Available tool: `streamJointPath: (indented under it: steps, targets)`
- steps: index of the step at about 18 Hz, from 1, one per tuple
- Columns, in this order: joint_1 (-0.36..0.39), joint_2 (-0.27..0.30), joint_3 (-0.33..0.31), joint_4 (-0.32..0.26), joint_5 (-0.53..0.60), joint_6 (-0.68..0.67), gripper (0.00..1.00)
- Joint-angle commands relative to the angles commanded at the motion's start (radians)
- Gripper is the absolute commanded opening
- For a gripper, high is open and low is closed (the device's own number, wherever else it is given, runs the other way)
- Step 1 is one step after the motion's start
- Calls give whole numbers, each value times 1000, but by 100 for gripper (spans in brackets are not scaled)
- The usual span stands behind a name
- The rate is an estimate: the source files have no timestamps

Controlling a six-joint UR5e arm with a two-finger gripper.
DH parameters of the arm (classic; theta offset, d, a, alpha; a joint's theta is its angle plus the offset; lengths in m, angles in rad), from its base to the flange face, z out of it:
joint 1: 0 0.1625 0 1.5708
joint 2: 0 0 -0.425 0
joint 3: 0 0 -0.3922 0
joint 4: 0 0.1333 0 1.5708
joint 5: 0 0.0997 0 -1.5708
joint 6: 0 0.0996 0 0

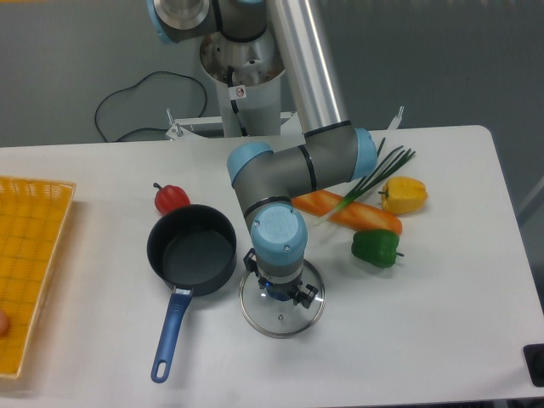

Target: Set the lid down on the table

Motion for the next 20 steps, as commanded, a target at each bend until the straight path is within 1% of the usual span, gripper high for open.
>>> streamJointPath:
  steps: [1,2,3,12,17,20]
  targets:
    - [0,0,0,0,2,0,92]
    - [0,0,0,0,2,2,98]
    - [0,3,2,0,2,2,100]
    - [-6,43,41,0,3,6,100]
    - [-9,110,40,-2,11,9,100]
    - [-14,138,34,-2,11,9,100]
